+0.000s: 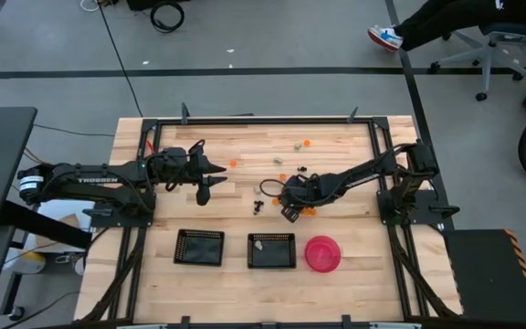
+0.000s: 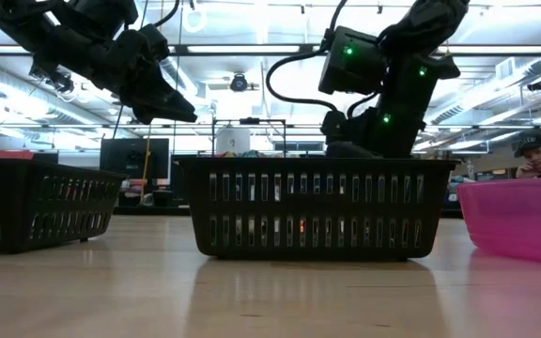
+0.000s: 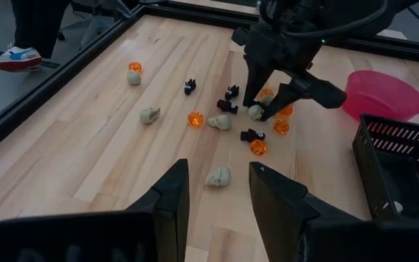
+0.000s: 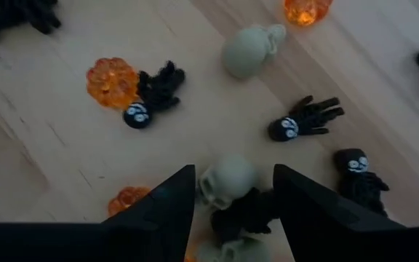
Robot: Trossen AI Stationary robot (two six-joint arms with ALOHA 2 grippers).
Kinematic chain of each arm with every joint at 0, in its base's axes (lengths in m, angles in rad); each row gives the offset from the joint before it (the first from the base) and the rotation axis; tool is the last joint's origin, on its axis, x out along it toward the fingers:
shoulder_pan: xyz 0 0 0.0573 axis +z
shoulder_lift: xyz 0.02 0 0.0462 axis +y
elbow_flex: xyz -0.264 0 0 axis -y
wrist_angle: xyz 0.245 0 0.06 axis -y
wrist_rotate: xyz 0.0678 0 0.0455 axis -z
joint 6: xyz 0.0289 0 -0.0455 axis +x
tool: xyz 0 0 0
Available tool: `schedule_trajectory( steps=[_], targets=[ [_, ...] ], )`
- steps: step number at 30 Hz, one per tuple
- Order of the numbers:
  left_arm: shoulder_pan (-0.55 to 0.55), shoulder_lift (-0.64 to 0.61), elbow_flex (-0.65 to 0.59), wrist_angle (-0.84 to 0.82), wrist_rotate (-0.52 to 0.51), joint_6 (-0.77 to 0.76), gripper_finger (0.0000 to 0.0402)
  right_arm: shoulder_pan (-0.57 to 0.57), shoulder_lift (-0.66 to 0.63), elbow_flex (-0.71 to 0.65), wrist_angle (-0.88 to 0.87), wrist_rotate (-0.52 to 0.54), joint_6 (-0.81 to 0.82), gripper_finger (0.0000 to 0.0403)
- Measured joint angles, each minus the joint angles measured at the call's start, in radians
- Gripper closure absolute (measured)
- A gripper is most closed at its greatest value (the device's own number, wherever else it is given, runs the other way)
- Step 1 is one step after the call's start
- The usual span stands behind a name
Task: Sort Halloween decoration
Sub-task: Put the white skull toy into the right black bin
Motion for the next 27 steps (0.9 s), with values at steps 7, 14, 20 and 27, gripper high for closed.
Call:
schedule_trajectory(
  steps=[7, 14, 20, 27],
  targets=[
    [0.0, 0.0, 0.0, 0.0, 0.0, 0.0, 0.0285, 0.0, 0.001, 0.0, -0.012, -0.003, -0.02, 0.0226],
    [0.0, 0.0, 0.0, 0.0, 0.0, 0.0, 0.0285, 0.0, 0.002, 0.0, -0.013, -0.003, -0.078, 0.0272],
    [0.0, 0.0, 0.0, -0.001, 0.0, 0.0, 0.0285, 0.001, 0.002, 0.0, -0.014, -0.005, -0.109, 0.03],
    [0.0, 0.0, 0.0, -0.001, 0.0, 0.0, 0.0285, 0.002, 0.003, -0.001, 0.003, 0.002, -0.158, 0.0309]
  ],
)
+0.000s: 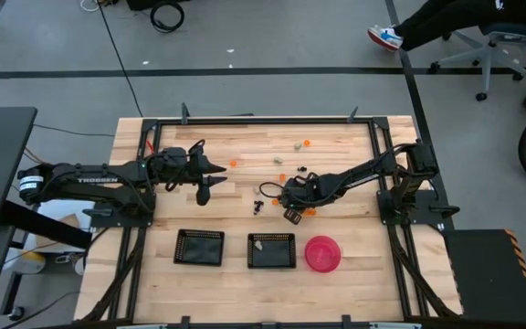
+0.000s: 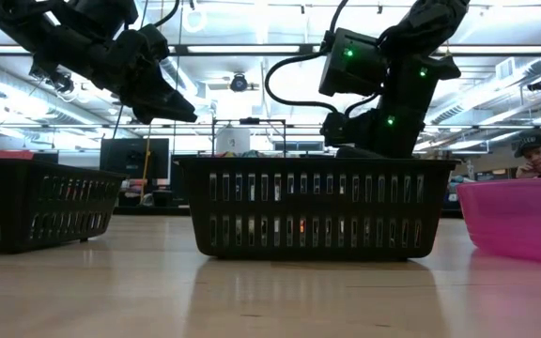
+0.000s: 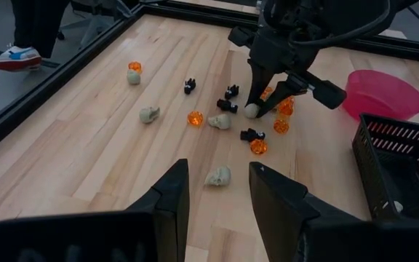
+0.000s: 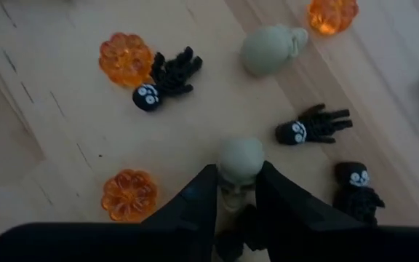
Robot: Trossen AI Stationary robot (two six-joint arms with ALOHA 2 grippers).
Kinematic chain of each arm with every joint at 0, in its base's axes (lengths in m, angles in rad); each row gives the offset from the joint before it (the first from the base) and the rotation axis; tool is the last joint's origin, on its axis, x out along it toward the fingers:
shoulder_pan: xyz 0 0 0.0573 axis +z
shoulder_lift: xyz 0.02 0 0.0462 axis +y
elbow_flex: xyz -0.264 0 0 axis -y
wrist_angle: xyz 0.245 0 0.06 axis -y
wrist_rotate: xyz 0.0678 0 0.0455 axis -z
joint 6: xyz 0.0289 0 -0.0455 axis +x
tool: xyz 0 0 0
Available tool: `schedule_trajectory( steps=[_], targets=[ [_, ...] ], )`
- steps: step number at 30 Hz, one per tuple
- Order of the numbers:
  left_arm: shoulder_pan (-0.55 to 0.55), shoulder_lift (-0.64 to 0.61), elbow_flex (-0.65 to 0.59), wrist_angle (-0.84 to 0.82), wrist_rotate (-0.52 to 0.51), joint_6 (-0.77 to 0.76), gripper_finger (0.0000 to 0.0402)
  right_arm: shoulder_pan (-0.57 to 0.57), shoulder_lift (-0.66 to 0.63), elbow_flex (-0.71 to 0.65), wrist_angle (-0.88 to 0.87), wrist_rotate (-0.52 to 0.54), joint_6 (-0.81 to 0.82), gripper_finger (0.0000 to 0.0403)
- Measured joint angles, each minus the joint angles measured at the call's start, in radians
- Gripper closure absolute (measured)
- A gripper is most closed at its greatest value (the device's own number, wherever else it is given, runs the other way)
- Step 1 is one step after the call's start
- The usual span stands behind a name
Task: Sort Halloween decoration
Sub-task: Put the white skull toy into the right black bin
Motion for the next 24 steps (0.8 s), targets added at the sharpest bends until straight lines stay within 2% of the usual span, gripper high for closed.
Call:
schedule_trajectory(
  steps=[7, 13, 15, 21, 24],
  targets=[
    [0.0, 0.0, 0.0, 0.0, 0.0, 0.0, 0.0285, 0.012, -0.012, 0.004, 0.035, -0.009, -0.052, 0.0311],
    [0.0, 0.0, 0.0, -0.002, 0.0, 0.0, 0.0285, 0.08, -0.071, 0.053, 0.091, -0.003, -0.155, 0.0311],
    [0.0, 0.0, 0.0, -0.001, 0.0, 0.0, 0.0285, 0.113, -0.091, 0.056, 0.159, -0.056, -0.219, 0.0311],
    [0.0, 0.0, 0.0, 0.0, 0.0, -0.003, 0.0285, 0.2, -0.082, 0.056, 0.319, -0.304, -0.318, 0.0311],
    [0.0, 0.0, 0.0, 0.0, 0.0, -0.006, 0.0285, 0.229, -0.08, 0.048, 0.331, -0.355, -0.326, 0.0309]
  ],
)
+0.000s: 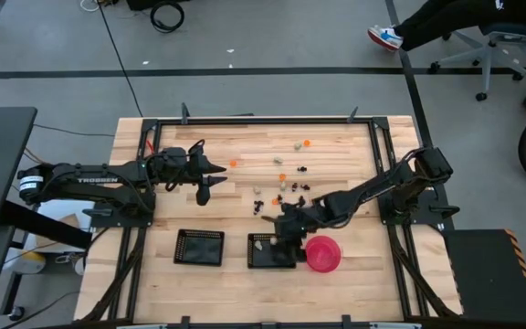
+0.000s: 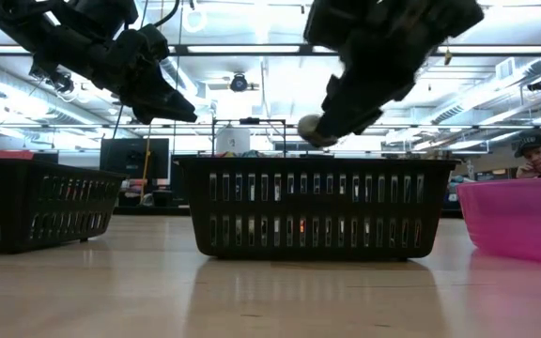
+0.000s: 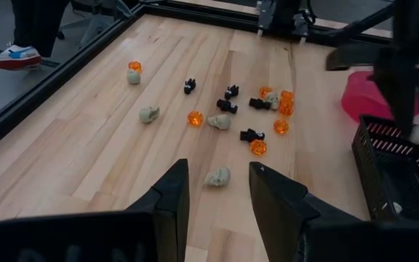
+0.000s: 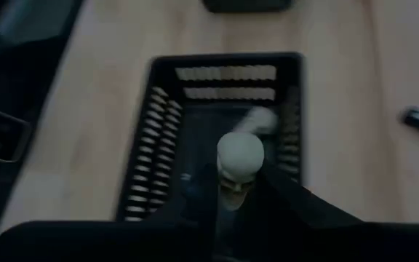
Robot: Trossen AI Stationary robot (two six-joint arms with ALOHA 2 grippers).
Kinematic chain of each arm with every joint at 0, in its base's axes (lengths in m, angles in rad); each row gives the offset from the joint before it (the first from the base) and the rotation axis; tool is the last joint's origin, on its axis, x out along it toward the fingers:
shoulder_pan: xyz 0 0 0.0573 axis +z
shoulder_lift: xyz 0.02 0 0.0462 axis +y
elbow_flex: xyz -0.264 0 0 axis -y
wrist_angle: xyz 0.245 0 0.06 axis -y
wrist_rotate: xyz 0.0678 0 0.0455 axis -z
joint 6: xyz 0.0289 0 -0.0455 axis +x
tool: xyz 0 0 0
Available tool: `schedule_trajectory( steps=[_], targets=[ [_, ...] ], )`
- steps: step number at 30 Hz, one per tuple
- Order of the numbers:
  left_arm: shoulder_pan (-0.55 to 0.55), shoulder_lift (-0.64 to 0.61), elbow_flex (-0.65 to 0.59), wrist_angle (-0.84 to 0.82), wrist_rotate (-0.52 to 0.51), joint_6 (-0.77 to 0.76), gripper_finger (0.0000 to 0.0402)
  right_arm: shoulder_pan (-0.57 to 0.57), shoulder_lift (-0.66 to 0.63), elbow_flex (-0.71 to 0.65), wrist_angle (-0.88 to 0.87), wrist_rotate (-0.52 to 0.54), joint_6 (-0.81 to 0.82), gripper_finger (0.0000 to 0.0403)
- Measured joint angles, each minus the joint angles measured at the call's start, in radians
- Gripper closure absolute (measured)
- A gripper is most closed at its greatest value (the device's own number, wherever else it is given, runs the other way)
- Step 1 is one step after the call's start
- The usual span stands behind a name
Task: Sort Halloween decoration
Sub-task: Put the white skull toy into the right black bin
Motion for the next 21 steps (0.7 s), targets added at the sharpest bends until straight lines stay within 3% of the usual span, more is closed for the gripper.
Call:
schedule_trajectory(
  steps=[14, 21],
  targets=[
    [0.0, 0.0, 0.0, 0.007, 0.0, -0.001, 0.0285, -0.006, 0.01, -0.005, 0.017, 0.028, -0.008, 0.0224],
    [0.0, 0.0, 0.0, 0.007, 0.0, -0.001, 0.0285, -0.092, 0.006, 0.007, -0.007, 0.285, 0.026, 0.0216]
  ],
)
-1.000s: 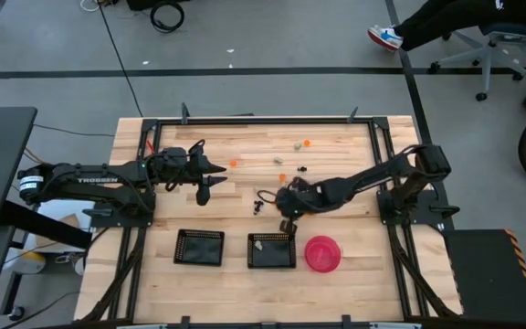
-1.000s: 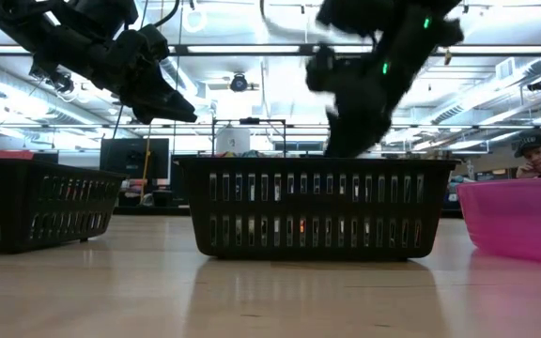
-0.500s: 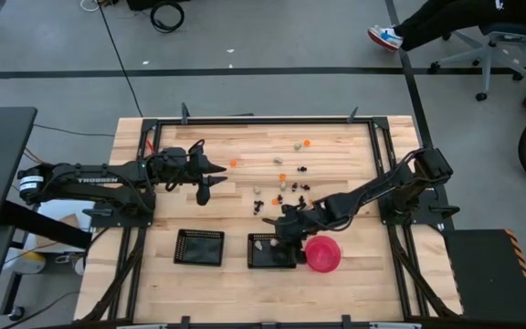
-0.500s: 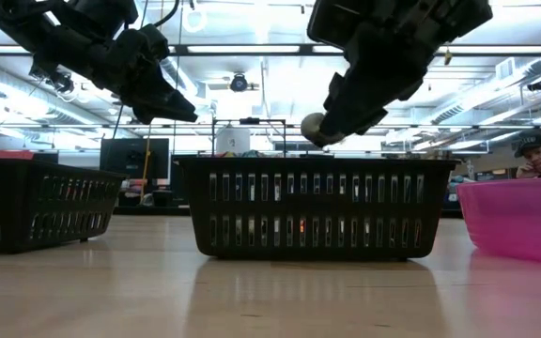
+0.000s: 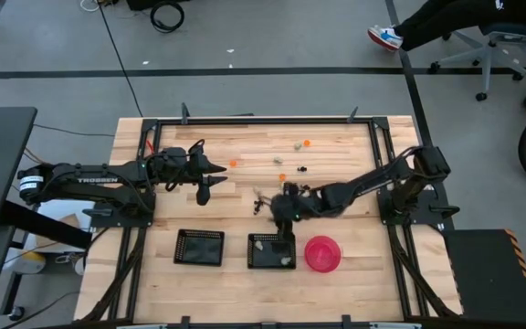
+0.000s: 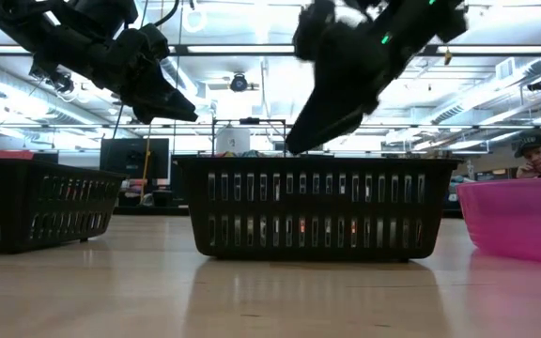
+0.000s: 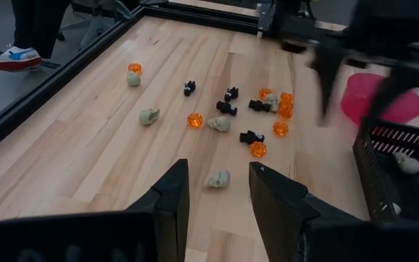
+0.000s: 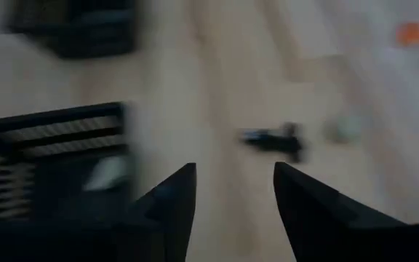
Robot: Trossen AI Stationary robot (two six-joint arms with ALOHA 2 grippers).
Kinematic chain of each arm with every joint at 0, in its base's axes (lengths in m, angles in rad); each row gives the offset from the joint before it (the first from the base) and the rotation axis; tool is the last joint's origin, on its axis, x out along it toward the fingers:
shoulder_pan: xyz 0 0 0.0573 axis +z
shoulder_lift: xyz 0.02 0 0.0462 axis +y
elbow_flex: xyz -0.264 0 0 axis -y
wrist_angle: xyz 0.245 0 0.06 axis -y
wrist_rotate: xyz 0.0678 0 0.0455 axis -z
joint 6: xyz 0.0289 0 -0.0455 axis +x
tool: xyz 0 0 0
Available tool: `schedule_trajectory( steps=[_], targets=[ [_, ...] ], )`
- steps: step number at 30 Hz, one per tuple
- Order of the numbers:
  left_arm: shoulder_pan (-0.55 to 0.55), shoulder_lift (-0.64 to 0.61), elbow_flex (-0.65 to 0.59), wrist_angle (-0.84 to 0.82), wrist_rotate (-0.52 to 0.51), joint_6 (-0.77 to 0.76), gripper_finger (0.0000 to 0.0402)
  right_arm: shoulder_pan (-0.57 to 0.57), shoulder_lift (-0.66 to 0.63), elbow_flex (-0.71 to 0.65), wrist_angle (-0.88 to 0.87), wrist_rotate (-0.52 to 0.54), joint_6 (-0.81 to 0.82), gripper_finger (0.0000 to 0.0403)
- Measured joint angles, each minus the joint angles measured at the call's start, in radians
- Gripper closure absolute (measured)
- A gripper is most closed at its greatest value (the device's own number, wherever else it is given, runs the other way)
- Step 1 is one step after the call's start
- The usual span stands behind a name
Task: Sort Halloween decoration
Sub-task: Put the white skull toy into the right black bin
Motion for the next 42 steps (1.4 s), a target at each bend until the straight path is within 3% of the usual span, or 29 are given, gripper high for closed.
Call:
schedule_trajectory(
  steps=[9, 22, 42],
  targets=[
    [0.0, 0.0, 0.0, 0.003, 0.0, 0.0, 0.0285, -0.113, 0.03, -0.056, -0.04, 0.098, -0.033, 0.0212],
    [0.0, 0.019, 0.0, 0.001, 0.0, 0.0, 0.0285, -0.151, 0.074, -0.079, -0.01, 0.232, -0.1, 0.0135],
    [0.0, 0.019, 0.0, -0.008, 0.0, 0.0, 0.0285, -0.225, 0.156, -0.076, -0.011, 0.178, -0.036, 0.0191]
  ],
)
